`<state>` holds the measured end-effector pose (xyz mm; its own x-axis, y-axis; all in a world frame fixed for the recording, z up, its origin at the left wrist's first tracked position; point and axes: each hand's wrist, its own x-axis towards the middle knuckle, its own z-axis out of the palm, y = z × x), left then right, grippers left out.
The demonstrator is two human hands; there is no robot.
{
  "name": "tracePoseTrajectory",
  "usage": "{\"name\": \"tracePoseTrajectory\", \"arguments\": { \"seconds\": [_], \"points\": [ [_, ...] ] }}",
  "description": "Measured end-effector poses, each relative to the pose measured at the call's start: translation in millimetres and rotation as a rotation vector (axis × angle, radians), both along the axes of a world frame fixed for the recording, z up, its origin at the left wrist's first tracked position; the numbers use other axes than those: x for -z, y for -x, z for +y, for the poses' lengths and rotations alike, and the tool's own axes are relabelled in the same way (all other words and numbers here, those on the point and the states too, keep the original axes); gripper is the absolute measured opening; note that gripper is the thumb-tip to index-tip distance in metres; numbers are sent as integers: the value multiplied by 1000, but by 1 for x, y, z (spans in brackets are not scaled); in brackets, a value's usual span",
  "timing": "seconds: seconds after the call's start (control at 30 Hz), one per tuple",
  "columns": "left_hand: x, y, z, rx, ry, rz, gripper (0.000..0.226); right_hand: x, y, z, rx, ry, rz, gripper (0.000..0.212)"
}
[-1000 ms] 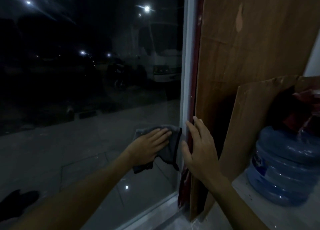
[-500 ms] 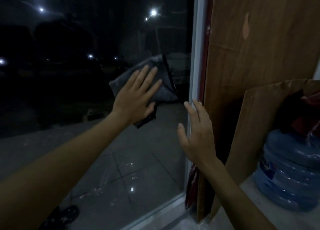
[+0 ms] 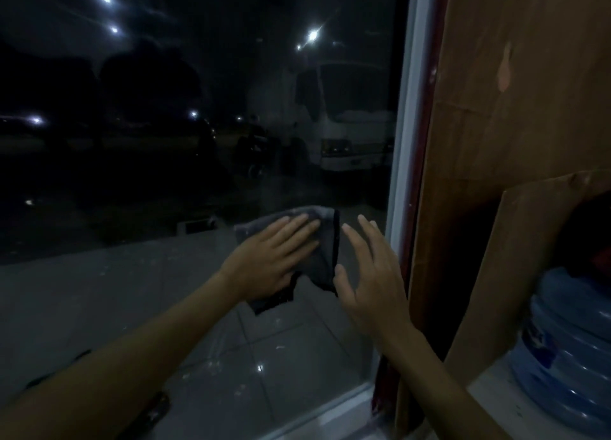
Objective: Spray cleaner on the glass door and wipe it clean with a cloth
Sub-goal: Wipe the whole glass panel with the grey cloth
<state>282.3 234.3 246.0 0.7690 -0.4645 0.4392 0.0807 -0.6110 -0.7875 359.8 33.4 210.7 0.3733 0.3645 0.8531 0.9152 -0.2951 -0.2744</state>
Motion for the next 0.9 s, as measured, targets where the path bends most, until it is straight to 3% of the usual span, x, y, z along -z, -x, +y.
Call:
{"name": "tracePoseTrajectory", "arguments": {
  "seconds": [0.2,0.33,0.6,0.77,0.9],
  "points": [
    [-97,32,7,-73,74,-231,60,-41,17,20,-6,-62,-42,58],
    [-85,41,8,-98,139,-346,63,-42,24,44,-15,-108,-38,61],
    [35,72,29,-142,14,-70,75,11,13,71,68,-106,-89,68],
    [10,78,39,-101,-40,-77,70,-16,11,88,26,-166,-138,61],
    [-49,93,47,-68,42,-229,66,-48,17,100,20,-249,-178,55]
  ]
}}
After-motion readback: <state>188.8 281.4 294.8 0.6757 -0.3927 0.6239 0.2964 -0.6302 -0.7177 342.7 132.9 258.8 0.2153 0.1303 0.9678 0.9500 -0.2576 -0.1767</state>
